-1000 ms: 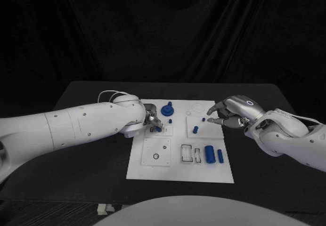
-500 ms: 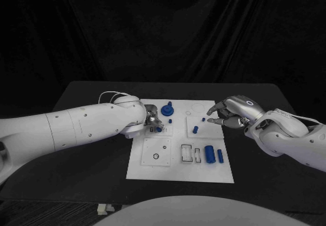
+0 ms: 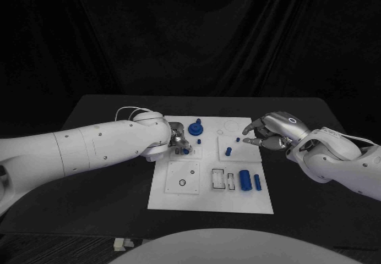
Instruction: Assemble the parts on the task board
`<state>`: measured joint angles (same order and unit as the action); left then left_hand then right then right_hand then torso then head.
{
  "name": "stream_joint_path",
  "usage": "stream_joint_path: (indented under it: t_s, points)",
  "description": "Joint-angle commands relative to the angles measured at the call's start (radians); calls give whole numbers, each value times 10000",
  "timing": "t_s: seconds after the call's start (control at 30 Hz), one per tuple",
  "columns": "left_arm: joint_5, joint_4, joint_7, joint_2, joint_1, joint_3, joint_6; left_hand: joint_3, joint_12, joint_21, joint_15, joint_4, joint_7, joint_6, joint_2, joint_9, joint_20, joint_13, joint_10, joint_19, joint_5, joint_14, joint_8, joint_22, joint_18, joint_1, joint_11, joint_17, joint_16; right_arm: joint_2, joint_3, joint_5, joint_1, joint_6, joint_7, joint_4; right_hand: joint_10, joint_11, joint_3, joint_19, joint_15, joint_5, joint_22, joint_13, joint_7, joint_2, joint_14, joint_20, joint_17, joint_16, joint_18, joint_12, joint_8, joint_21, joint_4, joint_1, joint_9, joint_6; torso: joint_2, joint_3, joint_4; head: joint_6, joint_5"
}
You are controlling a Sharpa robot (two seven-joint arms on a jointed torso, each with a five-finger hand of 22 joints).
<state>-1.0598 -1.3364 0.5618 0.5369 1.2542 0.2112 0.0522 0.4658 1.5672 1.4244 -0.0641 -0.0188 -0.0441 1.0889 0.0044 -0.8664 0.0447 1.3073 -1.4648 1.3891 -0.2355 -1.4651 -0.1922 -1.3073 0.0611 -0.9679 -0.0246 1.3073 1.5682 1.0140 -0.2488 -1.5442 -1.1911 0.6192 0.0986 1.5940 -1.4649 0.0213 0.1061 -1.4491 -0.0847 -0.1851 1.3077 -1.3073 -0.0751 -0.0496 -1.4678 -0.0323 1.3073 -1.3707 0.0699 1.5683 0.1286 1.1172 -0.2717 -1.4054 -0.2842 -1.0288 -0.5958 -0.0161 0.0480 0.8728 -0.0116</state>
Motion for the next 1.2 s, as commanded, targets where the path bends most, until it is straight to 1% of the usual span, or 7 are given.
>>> stream_joint_path:
  t_s: [0.03,0.1,0.3,0.37,0.97,1.1,1.2]
  points:
    - [16,-9,18,2,-77,37,235,-589,36,-98,-29,-386,20,67,-115,51,29,2635,-1060,-63,677,-1057,173,-922,-13,368,24,2635,26,16,6,-46,25,-30,-173,2,-1059,-64,-19,58,71,-21,1516,-2635,-18,60,-640,-7,880,49,138,25,-37,-44,19,-6,10,-20,-1,-4,-9,-2,-9]
    - [16,-15,35,16,-80,37,250,-890,36,-105,-11,-594,-5,112,-168,64,35,2635,-1060,-53,819,-1057,231,-938,-13,523,37,2635,26,16,6,-46,27,-27,-171,-1,-1059,-64,-19,58,71,-21,1516,-2635,-18,60,-640,-7,880,49,138,25,-37,-44,19,-6,10,-20,-2,-6,-10,-2,-12]
    - [15,-26,126,59,-88,37,304,-1981,36,-173,40,-1352,-68,60,-226,-27,82,2635,-1060,-57,1665,-1057,423,-966,-5,988,96,2635,26,13,6,-46,40,-6,-159,-13,-1059,-64,-22,56,72,-25,1518,-2635,-19,58,-643,-7,890,37,137,25,-40,-39,24,-8,10,-24,1,-4,-3,-2,-24]
    - [15,-26,144,73,-89,37,299,-2168,36,-186,43,-1495,-64,85,-197,-111,89,2635,-1060,-54,1752,-1057,392,-974,-3,1064,97,2635,26,10,6,-46,45,1,-155,-18,-1059,-64,-22,56,72,-25,1518,-2635,-19,58,-643,-7,890,37,137,25,-40,-39,24,-8,10,-24,-3,-4,-2,-2,-23]
    - [15,-223,23,365,-73,34,-297,-2696,36,-136,-64,-1598,86,50,93,-1304,0,2635,-1060,128,1484,-1057,-225,-1138,-36,529,-31,2635,26,1,6,181,101,66,-33,-70,-1059,-68,-37,63,73,-36,1511,-2635,-24,61,-644,-8,889,39,142,25,-50,-71,15,15,11,-33,-5,-13,-12,-2,-58]
    - [15,-488,-29,587,60,32,-516,-2768,36,-131,-88,-1589,115,35,114,-1520,-22,2635,-1060,155,1450,-1057,-348,-1162,-41,416,-57,2635,26,8,8,259,101,156,22,-64,-1059,-73,-41,63,75,-39,1511,-2635,-27,62,-642,-9,879,50,142,25,-53,-71,12,22,12,-35,-18,-11,-40,-2,-119]
    - [15,-766,-199,823,289,31,-767,-2838,36,-96,-112,-1565,142,12,116,-1745,-45,2635,-1060,212,1406,-1057,-470,-1213,-56,283,-82,2635,26,23,9,288,98,236,64,-36,-1059,-88,-57,72,84,-45,1503,-2635,-37,59,-637,-13,856,77,147,25,-64,-107,-2,48,14,-38,-34,-13,-60,-2,-190]
